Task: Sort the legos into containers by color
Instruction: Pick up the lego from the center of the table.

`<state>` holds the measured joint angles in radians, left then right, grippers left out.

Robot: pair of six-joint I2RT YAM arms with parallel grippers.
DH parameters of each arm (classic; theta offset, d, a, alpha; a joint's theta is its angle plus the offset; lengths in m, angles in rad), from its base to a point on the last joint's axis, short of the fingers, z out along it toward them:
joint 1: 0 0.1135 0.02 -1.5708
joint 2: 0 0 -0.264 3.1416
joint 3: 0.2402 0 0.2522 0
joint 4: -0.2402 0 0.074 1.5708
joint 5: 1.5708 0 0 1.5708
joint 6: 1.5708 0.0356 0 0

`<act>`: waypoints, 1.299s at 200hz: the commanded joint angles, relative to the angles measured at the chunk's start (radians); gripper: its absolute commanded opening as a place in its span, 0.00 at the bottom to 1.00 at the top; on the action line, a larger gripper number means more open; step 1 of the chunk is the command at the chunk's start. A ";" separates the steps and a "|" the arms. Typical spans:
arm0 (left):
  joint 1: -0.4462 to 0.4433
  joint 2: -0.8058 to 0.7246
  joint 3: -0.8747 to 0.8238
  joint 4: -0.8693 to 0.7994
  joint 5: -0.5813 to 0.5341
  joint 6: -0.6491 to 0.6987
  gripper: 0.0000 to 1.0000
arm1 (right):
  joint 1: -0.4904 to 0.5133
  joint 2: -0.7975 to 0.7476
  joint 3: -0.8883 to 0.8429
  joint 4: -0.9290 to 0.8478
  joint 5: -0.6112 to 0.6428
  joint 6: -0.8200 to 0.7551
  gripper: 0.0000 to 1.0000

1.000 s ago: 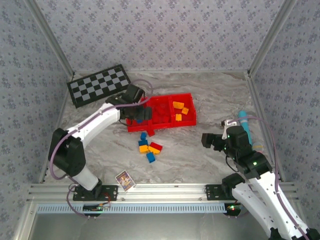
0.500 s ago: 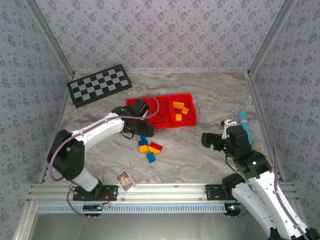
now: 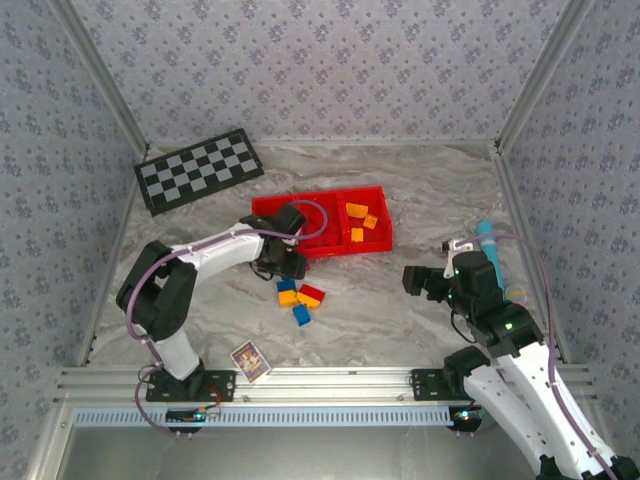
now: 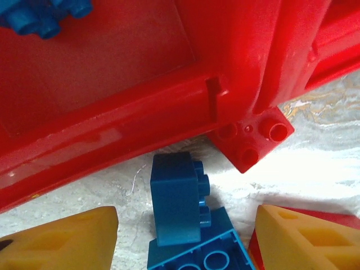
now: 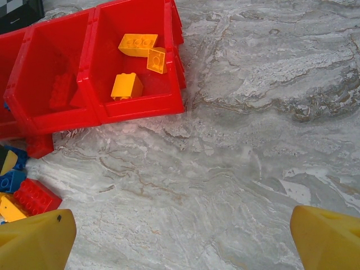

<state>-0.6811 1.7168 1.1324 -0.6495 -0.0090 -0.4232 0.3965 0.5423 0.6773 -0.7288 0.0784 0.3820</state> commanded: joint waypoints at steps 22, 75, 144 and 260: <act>-0.003 0.019 0.027 0.030 -0.017 -0.027 0.64 | -0.006 -0.002 -0.007 0.010 -0.001 0.016 1.00; -0.003 0.067 0.043 0.017 -0.030 -0.058 0.55 | -0.007 -0.002 -0.005 0.009 -0.002 0.015 1.00; 0.005 0.066 0.032 0.012 -0.042 -0.106 0.41 | -0.007 -0.002 -0.007 0.011 -0.002 0.017 1.00; -0.011 -0.055 -0.029 -0.006 -0.028 -0.151 0.22 | -0.007 -0.004 -0.006 0.009 -0.006 0.016 1.00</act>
<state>-0.6811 1.7134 1.1019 -0.6277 -0.0406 -0.5518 0.3946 0.5423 0.6754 -0.7288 0.0784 0.3855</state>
